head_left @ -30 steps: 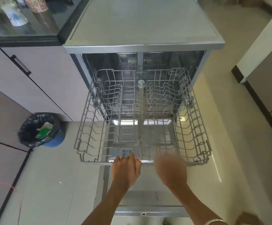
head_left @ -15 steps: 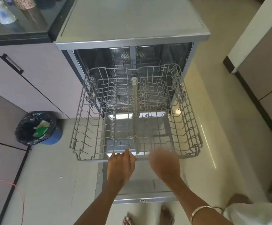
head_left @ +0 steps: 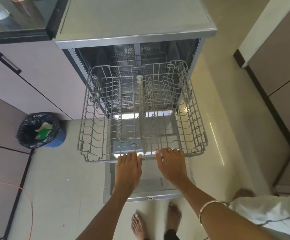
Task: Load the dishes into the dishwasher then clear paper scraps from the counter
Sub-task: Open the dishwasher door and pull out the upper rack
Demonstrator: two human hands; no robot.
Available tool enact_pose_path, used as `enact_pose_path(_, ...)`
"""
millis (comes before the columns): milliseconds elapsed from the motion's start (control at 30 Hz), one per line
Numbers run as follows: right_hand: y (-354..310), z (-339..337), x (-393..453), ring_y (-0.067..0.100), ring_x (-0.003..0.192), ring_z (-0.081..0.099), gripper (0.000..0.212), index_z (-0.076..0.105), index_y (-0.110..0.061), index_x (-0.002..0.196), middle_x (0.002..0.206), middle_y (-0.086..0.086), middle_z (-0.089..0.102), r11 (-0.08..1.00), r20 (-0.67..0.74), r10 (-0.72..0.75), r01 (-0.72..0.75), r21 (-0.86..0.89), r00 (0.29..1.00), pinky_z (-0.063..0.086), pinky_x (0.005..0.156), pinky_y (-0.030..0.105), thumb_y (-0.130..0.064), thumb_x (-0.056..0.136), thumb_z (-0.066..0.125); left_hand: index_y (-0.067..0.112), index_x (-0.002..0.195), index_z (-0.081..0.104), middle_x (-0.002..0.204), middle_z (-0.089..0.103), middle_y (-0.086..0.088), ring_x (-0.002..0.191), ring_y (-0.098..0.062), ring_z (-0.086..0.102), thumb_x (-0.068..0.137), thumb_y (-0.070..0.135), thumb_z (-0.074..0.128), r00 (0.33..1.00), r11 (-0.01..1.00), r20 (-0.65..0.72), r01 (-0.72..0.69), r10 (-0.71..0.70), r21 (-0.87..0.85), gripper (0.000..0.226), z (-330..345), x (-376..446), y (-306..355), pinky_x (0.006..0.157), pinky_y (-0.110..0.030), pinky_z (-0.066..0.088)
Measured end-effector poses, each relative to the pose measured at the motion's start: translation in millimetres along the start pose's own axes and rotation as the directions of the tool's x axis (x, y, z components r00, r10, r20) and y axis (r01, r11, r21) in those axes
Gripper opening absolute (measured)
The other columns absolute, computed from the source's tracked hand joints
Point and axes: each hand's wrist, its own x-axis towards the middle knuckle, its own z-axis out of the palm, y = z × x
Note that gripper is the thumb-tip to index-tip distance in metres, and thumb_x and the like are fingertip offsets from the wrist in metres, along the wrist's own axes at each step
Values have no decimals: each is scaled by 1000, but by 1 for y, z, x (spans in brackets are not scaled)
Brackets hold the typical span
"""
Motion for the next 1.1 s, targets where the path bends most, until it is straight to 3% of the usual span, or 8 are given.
enact_pose_path(133,7,-19,12,26,107,62,76,65,-17,119,115,5,69,996,303,-56,73,-44,951,38,100,42,-53,93,3,19,122,61,109,69,1,104,-19,63,104,40,9,994,999,108,-15,19,-34,59,-15,4,-2,103,-38,42)
enact_pose_path(233,10,-37,7,29,122,54,54,58,-11,129,128,12,62,998,432,-58,63,3,900,32,108,42,-46,101,28,17,131,55,124,64,-6,119,-23,55,105,37,20,978,998,210,9,4,-63,48,-30,2,-1,111,-40,33)
enact_pose_path(400,4,-69,-10,34,148,17,62,26,-4,152,158,16,27,996,596,-28,-31,88,803,12,121,44,-42,103,34,13,154,21,160,23,-13,150,-29,13,106,37,29,910,998,415,26,2,-61,55,-56,-14,2,122,-43,6)
enact_pose_path(533,-3,-95,-16,35,140,33,56,38,-4,145,151,17,39,993,580,13,-78,88,815,25,116,46,-40,103,31,7,154,18,161,19,-14,150,-31,13,105,36,29,852,986,520,135,-62,-103,58,-86,-3,8,122,-46,11)
enact_pose_path(633,-13,-125,-22,35,131,43,66,45,-6,139,143,17,47,983,584,25,-126,132,811,33,109,46,-49,97,18,5,153,19,160,22,-16,148,-33,18,105,28,29,874,988,485,97,-26,-121,55,-116,-1,15,121,-47,14)
enact_pose_path(700,-19,-144,-25,36,127,46,57,43,-7,140,140,18,48,966,603,69,-203,157,795,38,104,46,-45,101,25,6,153,22,159,24,-16,147,-32,19,105,25,30,870,992,493,65,-3,-110,52,-130,-4,14,120,-48,16)
enact_pose_path(900,-30,-176,-22,38,124,48,55,46,-4,136,135,20,50,952,619,111,-261,157,778,40,103,48,-44,103,25,1,149,29,158,26,-18,146,-37,21,104,22,31,817,985,573,146,-66,-95,49,-163,-14,8,119,-50,20)
enact_pose_path(1100,-35,-182,-22,44,126,48,61,46,2,136,134,28,49,956,576,91,-234,179,812,40,104,50,-43,102,24,-1,145,35,153,32,-22,144,-39,25,104,21,31,831,975,555,156,-43,-158,47,-188,-17,21,117,-52,23)
